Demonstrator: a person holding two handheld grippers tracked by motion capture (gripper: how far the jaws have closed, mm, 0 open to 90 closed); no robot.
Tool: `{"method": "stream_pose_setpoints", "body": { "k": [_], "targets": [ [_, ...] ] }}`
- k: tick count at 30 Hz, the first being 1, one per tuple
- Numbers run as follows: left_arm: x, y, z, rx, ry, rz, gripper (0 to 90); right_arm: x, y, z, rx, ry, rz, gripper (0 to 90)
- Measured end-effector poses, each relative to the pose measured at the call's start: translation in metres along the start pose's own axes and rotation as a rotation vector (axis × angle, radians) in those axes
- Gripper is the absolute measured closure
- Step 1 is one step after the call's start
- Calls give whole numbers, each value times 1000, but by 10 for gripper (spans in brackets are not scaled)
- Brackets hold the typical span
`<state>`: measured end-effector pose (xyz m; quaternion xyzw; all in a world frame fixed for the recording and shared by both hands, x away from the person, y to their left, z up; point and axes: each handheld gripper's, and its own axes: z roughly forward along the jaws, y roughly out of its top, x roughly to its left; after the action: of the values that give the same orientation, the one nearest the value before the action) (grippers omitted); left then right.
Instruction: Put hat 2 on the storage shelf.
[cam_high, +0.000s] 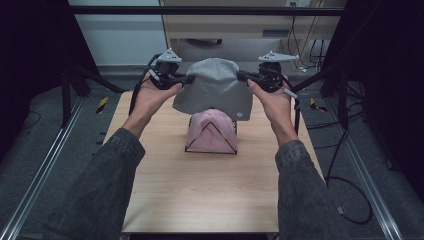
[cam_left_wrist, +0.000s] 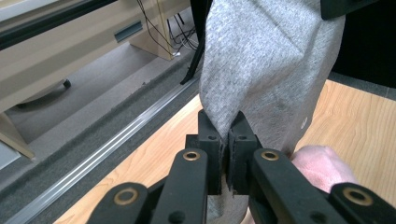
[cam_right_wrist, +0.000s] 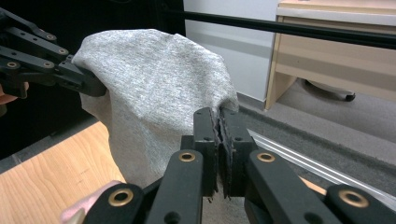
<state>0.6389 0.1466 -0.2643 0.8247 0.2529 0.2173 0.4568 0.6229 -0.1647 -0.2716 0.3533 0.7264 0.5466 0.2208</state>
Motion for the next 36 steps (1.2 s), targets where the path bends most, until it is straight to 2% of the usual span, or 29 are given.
{"method": "stream_pose_setpoints", "body": {
  "k": [9,22,36],
  "targets": [
    [-1,-11,8,20,-12,-2,863,-3,-15,5,23,8,8,866],
    [-6,-33,24,48,-26,-28,864,-5,-37,10,61,9,21,866],
    [-7,-41,28,61,-30,-38,864,-5,-54,17,91,16,33,867]
  ]
}}
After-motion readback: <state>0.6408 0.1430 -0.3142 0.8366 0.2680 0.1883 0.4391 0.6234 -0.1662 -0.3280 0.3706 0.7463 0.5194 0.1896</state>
